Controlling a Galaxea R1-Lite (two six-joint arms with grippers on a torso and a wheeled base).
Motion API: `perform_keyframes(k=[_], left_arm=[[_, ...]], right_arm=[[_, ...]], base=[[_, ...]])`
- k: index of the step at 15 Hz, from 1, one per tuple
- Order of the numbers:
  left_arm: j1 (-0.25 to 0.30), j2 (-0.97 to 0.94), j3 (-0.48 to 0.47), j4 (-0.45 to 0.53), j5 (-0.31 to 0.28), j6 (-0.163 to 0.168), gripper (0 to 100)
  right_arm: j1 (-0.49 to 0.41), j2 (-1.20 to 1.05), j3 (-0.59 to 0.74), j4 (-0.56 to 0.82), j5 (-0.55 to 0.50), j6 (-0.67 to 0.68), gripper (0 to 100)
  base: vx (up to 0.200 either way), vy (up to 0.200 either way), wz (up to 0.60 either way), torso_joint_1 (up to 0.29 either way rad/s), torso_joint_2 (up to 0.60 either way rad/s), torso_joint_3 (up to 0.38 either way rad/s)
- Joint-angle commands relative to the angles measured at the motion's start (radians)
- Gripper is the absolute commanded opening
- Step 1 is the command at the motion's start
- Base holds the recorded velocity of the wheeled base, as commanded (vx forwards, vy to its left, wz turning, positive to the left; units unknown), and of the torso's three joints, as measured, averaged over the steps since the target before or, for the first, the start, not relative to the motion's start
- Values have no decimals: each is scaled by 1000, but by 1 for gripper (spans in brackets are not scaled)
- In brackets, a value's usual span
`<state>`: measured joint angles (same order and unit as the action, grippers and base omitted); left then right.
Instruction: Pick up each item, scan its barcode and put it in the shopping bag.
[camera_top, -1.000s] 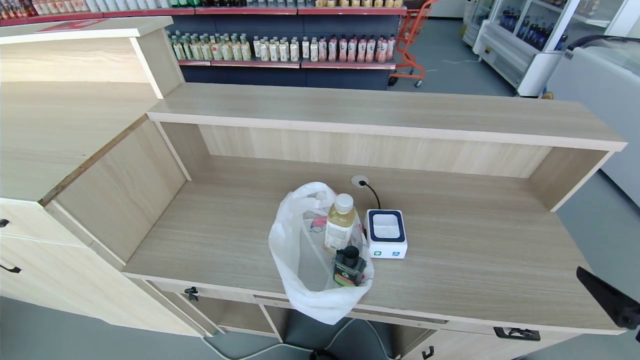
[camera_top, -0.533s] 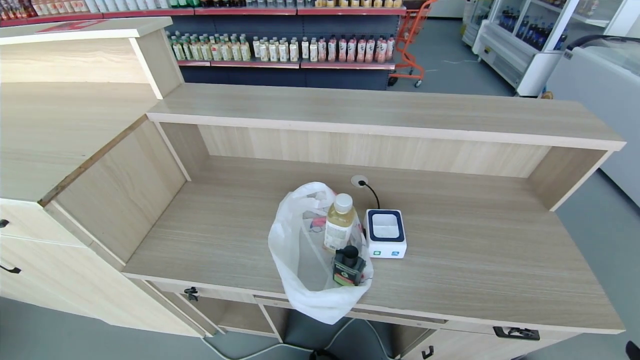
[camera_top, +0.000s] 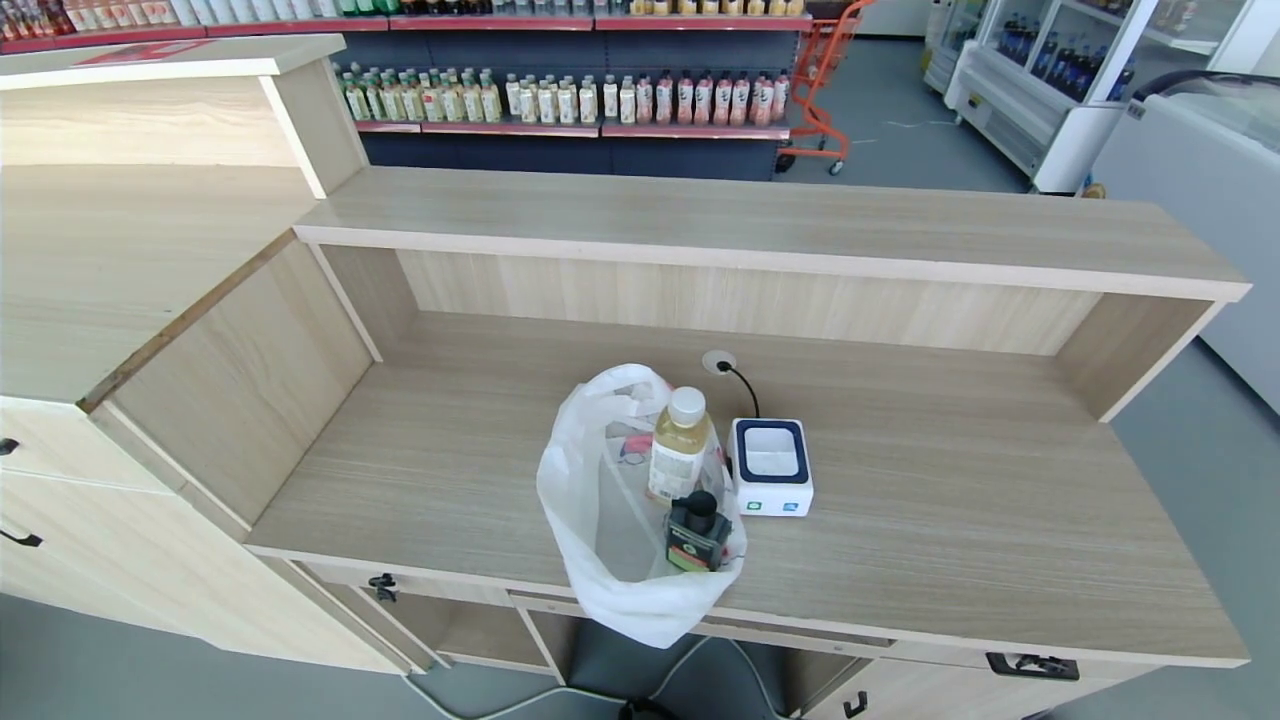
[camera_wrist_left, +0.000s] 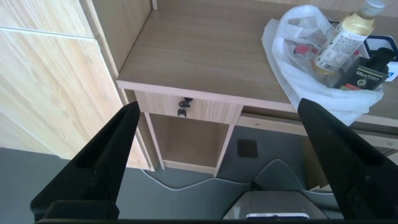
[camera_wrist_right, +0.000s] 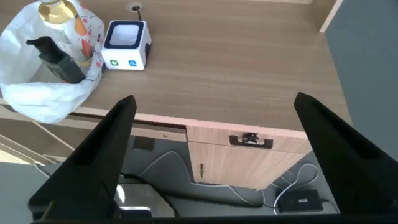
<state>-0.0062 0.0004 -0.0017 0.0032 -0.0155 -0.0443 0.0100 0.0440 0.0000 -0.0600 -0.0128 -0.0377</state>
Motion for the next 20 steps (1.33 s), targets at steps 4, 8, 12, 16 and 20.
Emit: perform_keyframes(k=[4,8,12,16,20], left_arm=[[0,0,0,0,-1,0,100],[0,0,0,0,0,0,100],[0,0,0,0,0,0,100],[0,0,0,0,0,0,100],[0,0,0,0,0,0,100]], right_arm=[[-8,-44,0,28,-62,45,100],[-8,-44,0,37,-62,73,100],[-8,-44,0,37,-69,108,100],[-8,-44,0,39,-62,97,100],[-8,-44,0,40,-58,76,100]], base=[[0,0,0,0,0,0],[0,0,0,0,0,0],[0,0,0,0,0,0],[0,0,0,0,0,0],[0,0,0,0,0,0]])
